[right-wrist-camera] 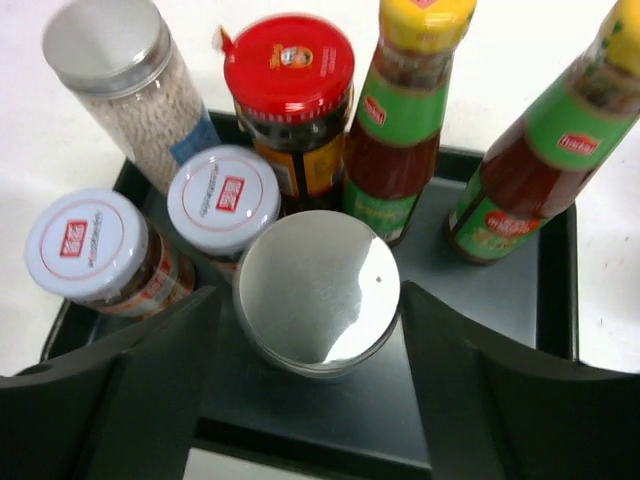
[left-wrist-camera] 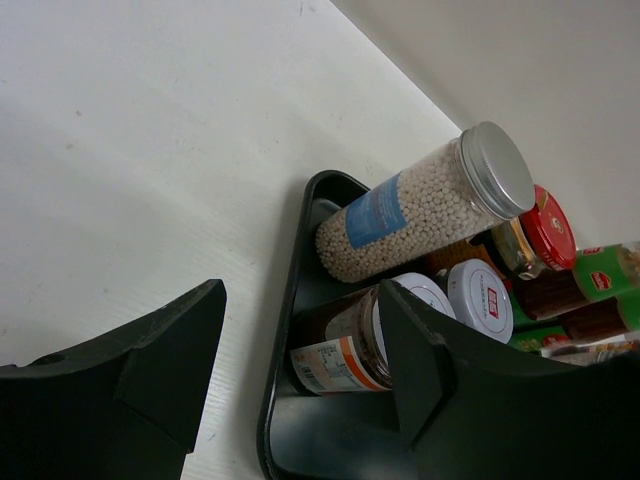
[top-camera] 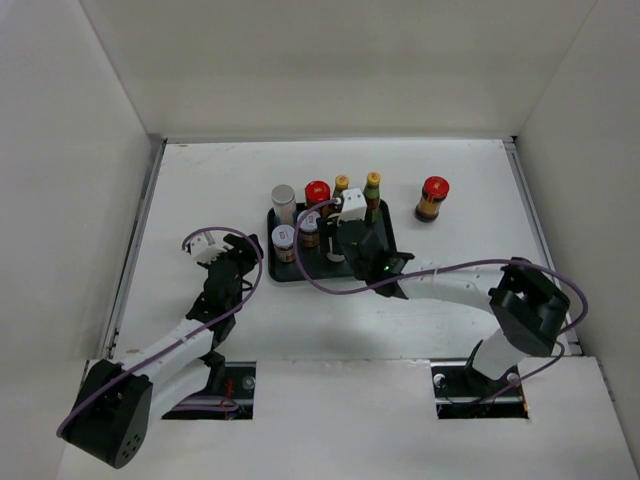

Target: Organize the condiment bottles

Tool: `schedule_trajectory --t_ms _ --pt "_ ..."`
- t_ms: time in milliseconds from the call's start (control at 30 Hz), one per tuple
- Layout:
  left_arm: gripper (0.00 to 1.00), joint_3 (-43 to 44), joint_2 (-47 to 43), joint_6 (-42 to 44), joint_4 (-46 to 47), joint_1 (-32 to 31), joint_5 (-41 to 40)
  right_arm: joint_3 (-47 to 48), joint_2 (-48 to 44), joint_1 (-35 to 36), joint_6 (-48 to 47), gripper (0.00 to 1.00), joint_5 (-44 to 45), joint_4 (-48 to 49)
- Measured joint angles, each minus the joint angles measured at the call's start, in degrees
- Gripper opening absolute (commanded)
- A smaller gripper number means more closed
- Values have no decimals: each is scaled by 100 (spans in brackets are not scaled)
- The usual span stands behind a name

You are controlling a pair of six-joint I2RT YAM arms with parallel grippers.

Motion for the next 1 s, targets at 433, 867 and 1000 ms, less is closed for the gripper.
schedule_trajectory --t_ms 433,867,1000 --pt "61 0 -7 0 -2 7 4 -109 -1259 -149 -319 58 -428 345" --pt "61 0 -125 0 -7 42 20 -177 -1696 -3069 -70 91 -133 -439" --pt "61 0 -127 0 -4 44 24 -160 -1244 -3436 35 100 -79 -723"
